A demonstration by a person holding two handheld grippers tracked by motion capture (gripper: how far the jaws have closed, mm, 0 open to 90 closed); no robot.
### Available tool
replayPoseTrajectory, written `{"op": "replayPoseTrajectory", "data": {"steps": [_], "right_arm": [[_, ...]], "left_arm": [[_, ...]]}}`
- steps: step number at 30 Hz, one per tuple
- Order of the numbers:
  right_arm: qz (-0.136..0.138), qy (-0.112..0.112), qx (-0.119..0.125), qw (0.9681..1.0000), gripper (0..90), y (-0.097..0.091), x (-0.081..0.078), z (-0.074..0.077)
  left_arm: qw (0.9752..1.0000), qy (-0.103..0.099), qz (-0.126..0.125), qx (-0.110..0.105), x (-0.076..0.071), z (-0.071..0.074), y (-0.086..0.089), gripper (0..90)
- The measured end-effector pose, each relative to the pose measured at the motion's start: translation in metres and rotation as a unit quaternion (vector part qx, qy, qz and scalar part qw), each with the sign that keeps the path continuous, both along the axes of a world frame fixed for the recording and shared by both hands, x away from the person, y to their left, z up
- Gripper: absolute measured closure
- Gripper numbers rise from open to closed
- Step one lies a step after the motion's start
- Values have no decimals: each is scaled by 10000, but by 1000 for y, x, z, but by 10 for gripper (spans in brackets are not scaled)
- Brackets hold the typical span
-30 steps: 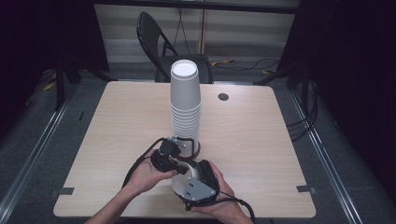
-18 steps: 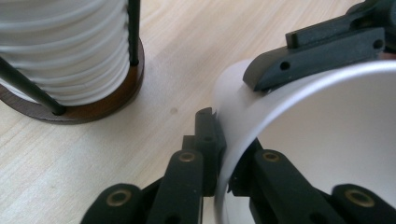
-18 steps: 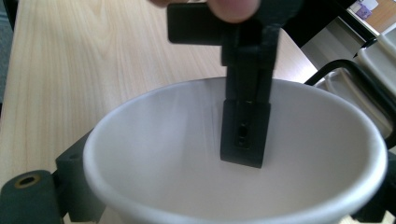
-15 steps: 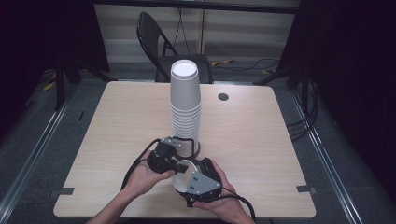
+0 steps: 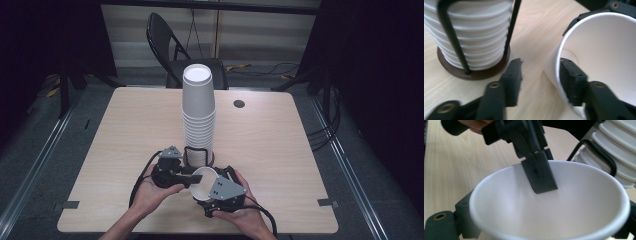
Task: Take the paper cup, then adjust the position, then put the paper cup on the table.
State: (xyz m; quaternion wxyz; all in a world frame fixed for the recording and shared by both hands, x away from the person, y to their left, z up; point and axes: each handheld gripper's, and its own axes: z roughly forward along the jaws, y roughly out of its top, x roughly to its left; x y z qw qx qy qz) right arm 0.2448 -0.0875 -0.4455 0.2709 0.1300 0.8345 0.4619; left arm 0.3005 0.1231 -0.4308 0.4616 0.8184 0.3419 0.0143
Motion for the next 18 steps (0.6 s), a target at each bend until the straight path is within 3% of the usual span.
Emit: {"op": "replayPoseTrajectory", "data": {"steps": [4,12,15,18], "right_arm": [[-128,127,190,9997,101,-6,4,-1],[-356,359,384,9980,101,-17,13,-2],[-472,447,487,9967,101,-23,17,-2],[-581,551,620,9949,100,-29,21,-1]], "left_arm": [[9992,-91,187,-345,-1,-4,5,405],[9967,-391,345,-619,-6,0,17,332],[9957,-645,495,-449,-7,-1,23,306],[9950,-695,603,-384,-6,-5,30,288]]}}
